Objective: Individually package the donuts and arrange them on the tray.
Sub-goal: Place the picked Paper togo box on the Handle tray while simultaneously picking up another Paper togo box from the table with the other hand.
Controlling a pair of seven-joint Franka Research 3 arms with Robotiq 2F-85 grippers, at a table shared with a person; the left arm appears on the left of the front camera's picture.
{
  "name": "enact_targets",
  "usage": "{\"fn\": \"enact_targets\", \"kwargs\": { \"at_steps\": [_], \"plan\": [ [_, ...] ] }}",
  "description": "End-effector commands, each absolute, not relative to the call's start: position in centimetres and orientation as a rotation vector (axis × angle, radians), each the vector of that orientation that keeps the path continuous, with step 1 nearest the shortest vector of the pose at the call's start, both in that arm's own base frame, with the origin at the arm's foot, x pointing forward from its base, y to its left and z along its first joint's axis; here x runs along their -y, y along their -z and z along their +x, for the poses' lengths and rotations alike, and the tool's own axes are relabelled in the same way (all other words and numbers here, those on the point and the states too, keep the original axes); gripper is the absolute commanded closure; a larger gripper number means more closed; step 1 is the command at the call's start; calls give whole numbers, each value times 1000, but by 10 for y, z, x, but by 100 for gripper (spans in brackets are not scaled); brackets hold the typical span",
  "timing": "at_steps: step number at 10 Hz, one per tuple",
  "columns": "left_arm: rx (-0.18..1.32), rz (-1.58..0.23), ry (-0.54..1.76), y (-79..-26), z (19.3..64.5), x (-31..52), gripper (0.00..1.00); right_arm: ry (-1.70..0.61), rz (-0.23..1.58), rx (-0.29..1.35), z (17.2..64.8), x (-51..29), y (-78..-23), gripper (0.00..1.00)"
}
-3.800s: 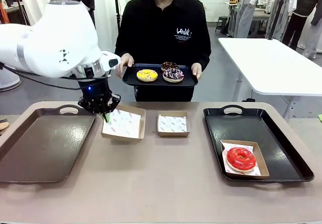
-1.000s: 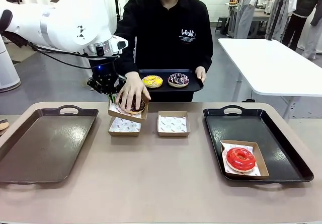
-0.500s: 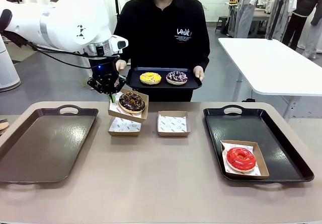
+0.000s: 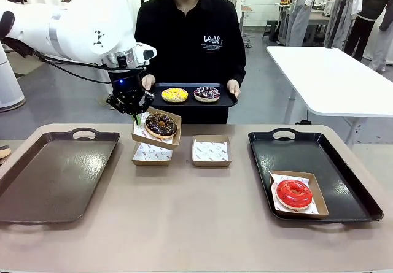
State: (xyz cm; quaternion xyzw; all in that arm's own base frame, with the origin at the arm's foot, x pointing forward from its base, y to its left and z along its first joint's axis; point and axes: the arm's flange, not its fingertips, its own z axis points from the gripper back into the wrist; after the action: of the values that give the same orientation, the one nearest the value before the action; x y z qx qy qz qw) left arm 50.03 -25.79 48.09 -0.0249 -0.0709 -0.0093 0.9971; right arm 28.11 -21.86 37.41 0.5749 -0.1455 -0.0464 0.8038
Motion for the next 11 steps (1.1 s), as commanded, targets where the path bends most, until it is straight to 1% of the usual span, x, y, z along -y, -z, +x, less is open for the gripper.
{"fn": "enact_targets", "kwargs": {
  "at_steps": [1,4,5,7,9,10,11],
  "plan": [
    [146,-53,4,-482,496,256,100,110,1244,302,281,219,-374,0],
    [142,-50,19,-481,500,258,99,99,1231,312,281,219,-374,0],
    [99,-83,102,-485,481,250,99,39,1169,327,283,201,-385,0],
    [63,-141,161,-494,446,222,99,54,1072,383,303,162,-418,0],
    [72,-154,147,-495,409,178,99,39,981,392,325,108,-462,0],
    [62,-188,129,-498,397,154,99,16,936,396,336,77,-485,0],
    [49,-196,108,-498,379,134,99,-14,857,389,340,41,-499,0]
  ]
}}
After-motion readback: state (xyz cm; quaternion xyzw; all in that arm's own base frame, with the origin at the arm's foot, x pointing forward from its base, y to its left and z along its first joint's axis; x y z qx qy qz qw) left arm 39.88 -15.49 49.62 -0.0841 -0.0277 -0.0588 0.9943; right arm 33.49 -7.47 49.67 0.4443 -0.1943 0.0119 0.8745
